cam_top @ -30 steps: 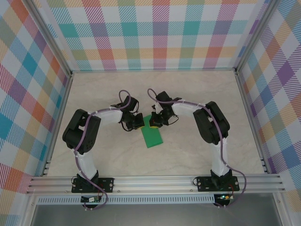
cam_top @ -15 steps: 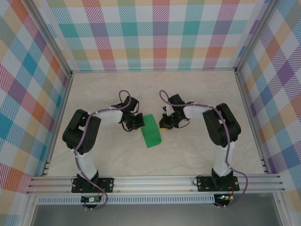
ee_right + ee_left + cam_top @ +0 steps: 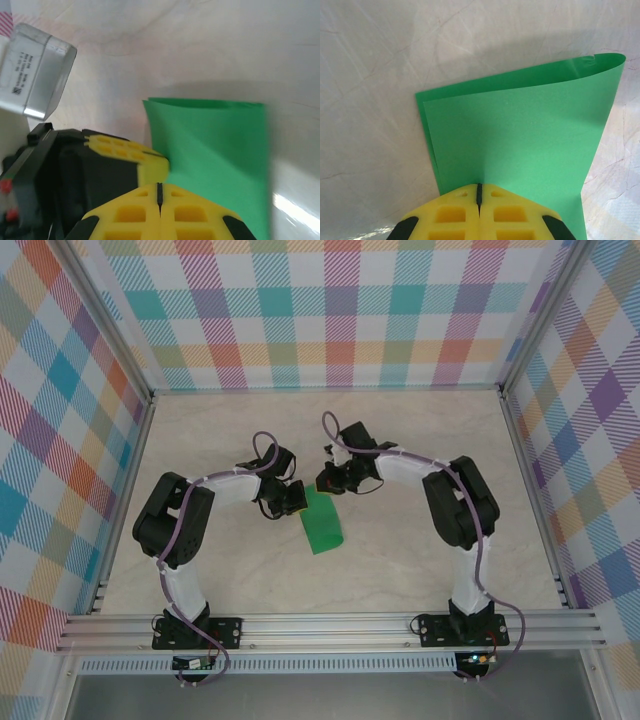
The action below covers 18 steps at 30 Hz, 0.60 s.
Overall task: Fold a paper plane with a square sheet of paper (pick it up from the middle)
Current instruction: Fold the square sheet of paper in half at the center of the table.
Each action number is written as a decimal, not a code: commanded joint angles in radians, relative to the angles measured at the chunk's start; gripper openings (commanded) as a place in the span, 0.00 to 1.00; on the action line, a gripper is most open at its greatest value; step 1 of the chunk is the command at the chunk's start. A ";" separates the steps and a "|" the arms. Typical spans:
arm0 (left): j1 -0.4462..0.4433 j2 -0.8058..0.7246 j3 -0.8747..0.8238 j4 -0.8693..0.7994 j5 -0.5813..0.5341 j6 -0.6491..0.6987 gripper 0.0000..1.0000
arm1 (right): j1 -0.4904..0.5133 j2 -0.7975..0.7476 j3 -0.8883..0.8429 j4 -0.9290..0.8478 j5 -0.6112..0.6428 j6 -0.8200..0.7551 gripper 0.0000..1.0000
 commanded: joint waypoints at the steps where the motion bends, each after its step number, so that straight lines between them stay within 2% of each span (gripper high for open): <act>1: 0.002 0.120 -0.096 -0.201 -0.199 -0.006 0.00 | 0.009 0.064 0.010 0.032 -0.051 0.051 0.00; 7: 0.003 0.121 -0.097 -0.204 -0.203 -0.011 0.00 | 0.000 0.104 -0.001 -0.050 0.079 0.021 0.00; 15: 0.004 0.125 -0.110 -0.214 -0.223 -0.016 0.00 | -0.130 0.019 -0.194 0.097 0.144 0.093 0.01; 18: 0.003 0.124 -0.110 -0.213 -0.217 -0.005 0.00 | -0.143 -0.024 -0.194 0.108 0.169 0.101 0.01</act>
